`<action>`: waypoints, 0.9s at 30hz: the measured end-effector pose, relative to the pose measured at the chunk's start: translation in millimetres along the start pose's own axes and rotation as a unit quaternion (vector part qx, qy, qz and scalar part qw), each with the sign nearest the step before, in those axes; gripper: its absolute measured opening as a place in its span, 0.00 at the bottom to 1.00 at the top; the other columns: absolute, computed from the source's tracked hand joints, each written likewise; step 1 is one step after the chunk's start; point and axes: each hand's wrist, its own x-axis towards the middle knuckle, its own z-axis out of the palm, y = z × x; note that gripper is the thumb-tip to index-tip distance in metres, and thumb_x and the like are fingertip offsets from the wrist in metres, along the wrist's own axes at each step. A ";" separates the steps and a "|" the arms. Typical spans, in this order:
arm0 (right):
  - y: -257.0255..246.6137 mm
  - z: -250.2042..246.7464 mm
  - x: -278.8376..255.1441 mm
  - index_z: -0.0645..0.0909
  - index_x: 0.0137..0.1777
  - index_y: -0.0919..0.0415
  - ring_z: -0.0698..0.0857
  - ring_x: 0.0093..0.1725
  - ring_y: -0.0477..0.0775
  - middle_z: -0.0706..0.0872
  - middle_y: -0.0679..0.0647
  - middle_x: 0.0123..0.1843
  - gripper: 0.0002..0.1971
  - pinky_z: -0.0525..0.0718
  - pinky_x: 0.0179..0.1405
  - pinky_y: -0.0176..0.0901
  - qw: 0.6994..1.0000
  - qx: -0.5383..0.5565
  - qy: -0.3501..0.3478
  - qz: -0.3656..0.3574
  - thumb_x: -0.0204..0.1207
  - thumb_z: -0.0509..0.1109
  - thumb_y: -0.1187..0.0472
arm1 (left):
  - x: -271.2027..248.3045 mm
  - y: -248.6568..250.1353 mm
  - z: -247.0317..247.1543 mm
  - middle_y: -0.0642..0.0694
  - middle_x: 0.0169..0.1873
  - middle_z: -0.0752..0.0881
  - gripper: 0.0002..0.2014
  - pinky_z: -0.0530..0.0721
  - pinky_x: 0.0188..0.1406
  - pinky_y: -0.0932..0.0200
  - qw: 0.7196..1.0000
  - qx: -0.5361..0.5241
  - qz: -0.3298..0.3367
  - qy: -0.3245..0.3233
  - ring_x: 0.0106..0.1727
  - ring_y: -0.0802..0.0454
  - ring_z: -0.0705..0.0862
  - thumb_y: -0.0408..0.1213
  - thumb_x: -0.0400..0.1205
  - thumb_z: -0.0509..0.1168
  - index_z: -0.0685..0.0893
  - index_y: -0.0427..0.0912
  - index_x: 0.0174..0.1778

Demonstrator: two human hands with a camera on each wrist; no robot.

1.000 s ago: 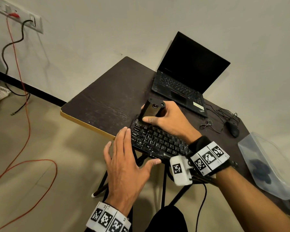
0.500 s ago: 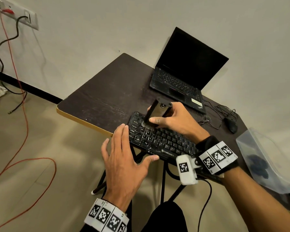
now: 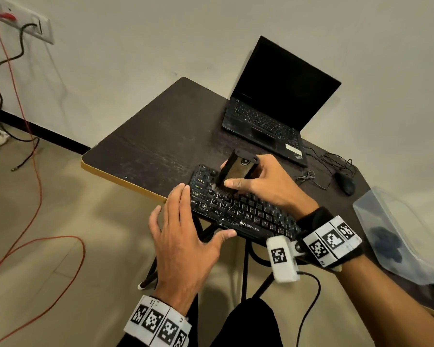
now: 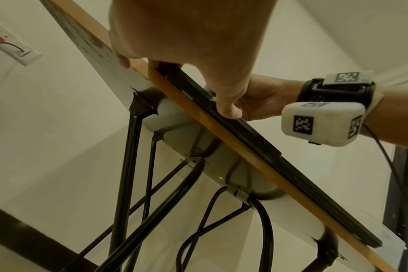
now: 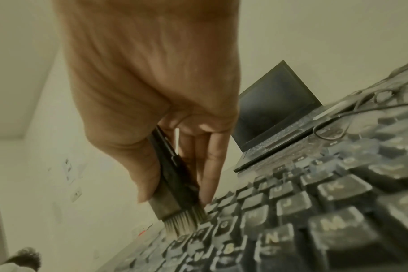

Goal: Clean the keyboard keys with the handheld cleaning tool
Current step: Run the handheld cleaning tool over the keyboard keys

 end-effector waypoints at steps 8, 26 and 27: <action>-4.5 -2.2 -9.2 0.91 0.62 0.59 0.95 0.57 0.47 0.97 0.49 0.55 0.15 0.90 0.64 0.41 0.997 -0.018 -0.059 -0.048 0.77 0.84 0.66 | 0.5 -0.3 0.4 0.45 0.87 0.70 0.60 0.65 0.86 0.33 1.000 0.000 0.000 -0.006 0.85 0.47 0.70 0.83 0.71 0.60 0.68 0.37 0.88; 8.1 -2.7 -11.2 0.91 0.64 0.59 0.95 0.58 0.50 0.97 0.50 0.55 0.16 0.91 0.66 0.52 0.999 0.001 -0.019 -0.026 0.76 0.85 0.64 | 0.9 -0.3 -0.3 0.44 0.87 0.70 0.60 0.67 0.85 0.32 1.000 0.005 0.001 -0.004 0.86 0.46 0.70 0.83 0.71 0.61 0.68 0.36 0.88; 10.6 -4.9 -10.3 0.91 0.63 0.58 0.96 0.57 0.51 0.97 0.50 0.55 0.16 0.91 0.66 0.55 1.000 0.003 -0.006 -0.017 0.77 0.85 0.64 | 0.5 -0.1 -0.3 0.44 0.86 0.71 0.60 0.67 0.85 0.32 1.000 0.004 0.002 -0.004 0.85 0.46 0.70 0.82 0.71 0.61 0.68 0.36 0.87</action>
